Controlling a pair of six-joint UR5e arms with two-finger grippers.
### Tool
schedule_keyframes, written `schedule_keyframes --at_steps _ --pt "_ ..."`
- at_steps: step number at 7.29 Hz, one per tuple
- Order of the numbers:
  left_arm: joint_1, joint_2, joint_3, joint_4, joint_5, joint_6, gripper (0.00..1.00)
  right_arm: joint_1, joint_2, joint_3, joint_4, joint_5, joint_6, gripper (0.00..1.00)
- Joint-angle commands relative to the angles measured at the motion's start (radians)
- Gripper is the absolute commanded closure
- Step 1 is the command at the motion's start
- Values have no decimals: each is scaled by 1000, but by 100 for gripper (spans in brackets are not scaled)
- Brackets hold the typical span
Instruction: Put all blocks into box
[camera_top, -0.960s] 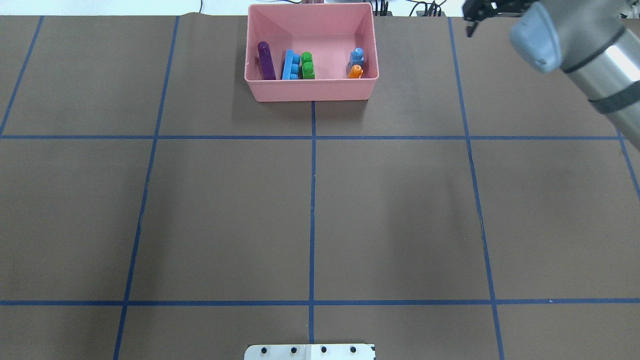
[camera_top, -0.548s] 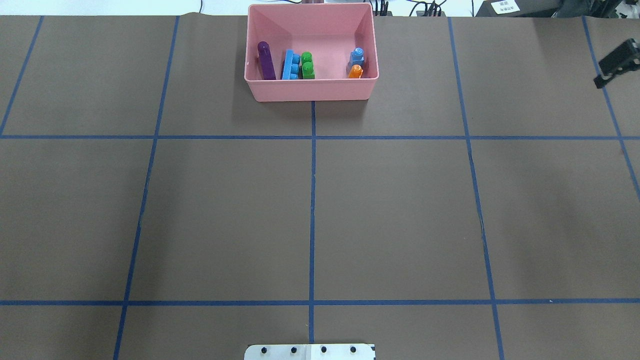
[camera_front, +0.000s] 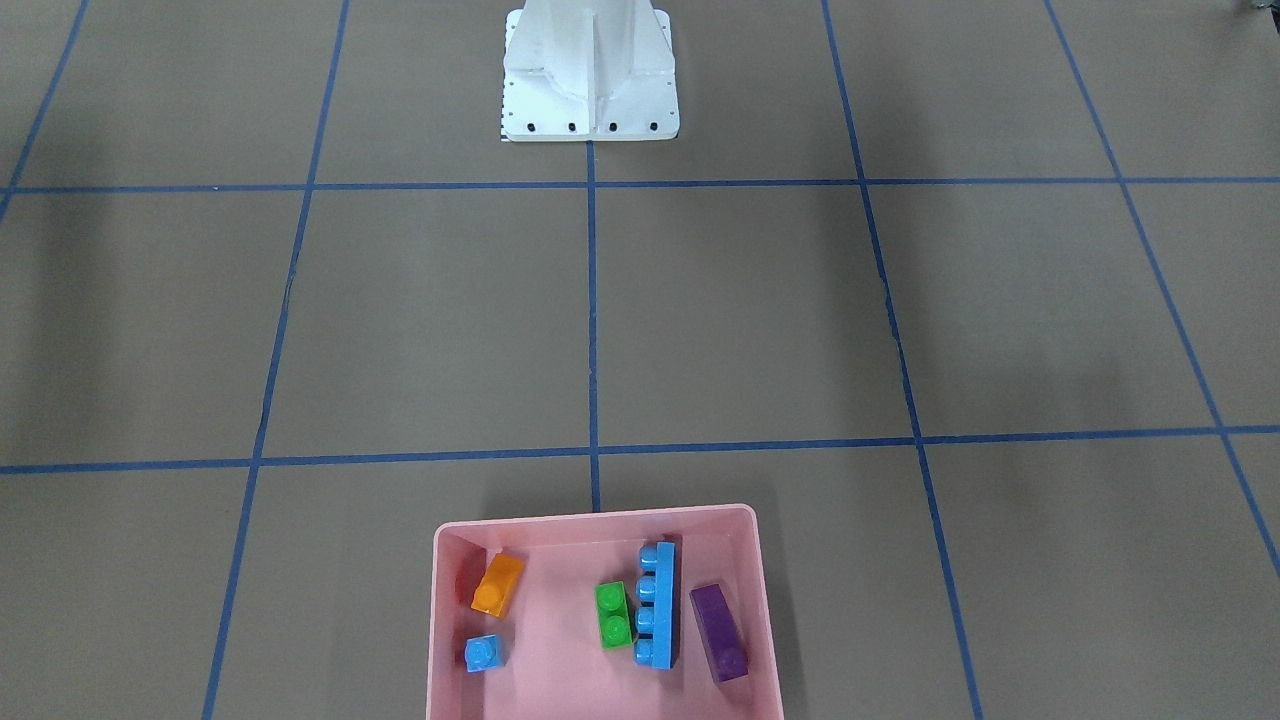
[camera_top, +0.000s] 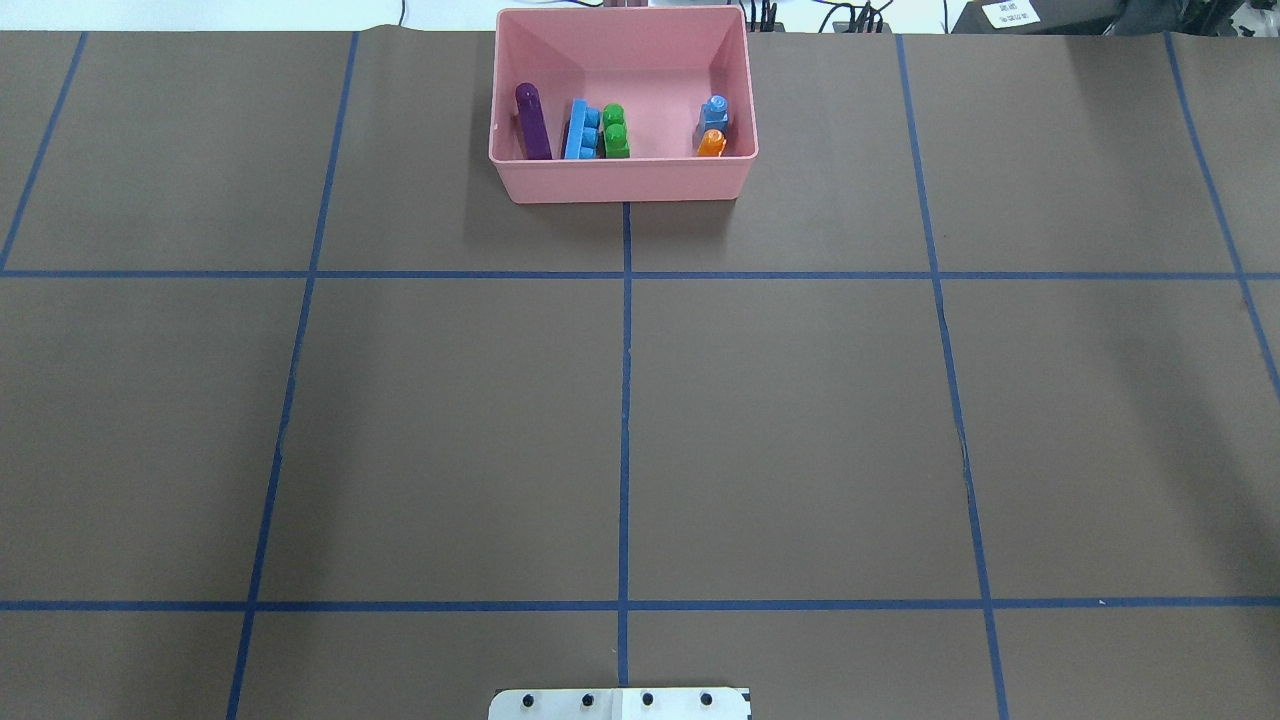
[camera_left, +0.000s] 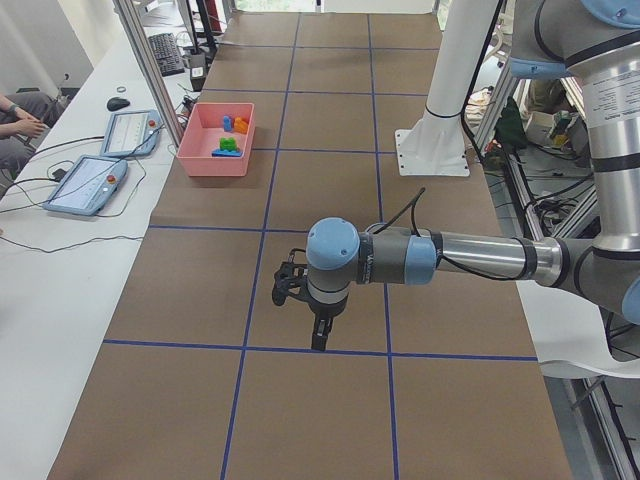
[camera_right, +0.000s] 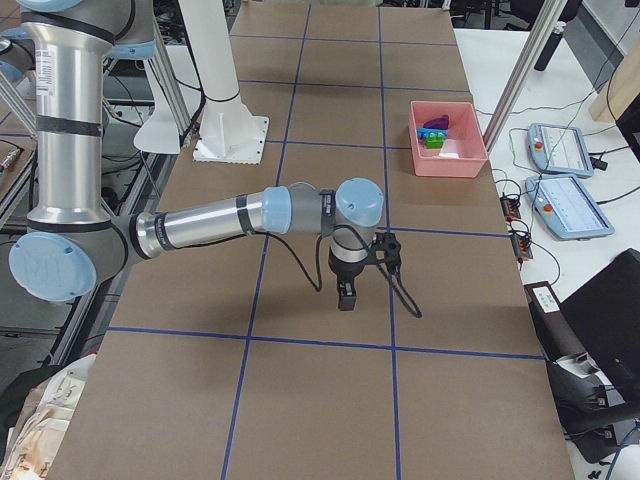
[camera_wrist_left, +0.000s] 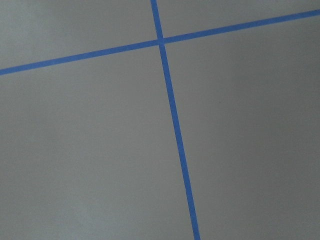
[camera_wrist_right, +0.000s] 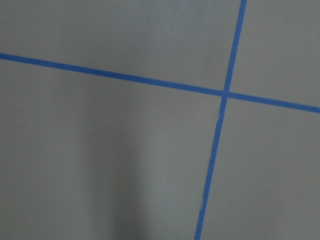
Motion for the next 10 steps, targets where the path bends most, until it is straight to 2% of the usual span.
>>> schedule_keyframes --at_steps 1,3,10 --pt "-7 2 -4 5 -2 10 0 12 -160 -15 208 -2 13 0" --pt "-7 14 -31 6 -11 11 0 12 -176 4 238 -9 88 0" --pt "-7 14 -27 -3 -3 10 0 10 -160 11 238 3 91 0"
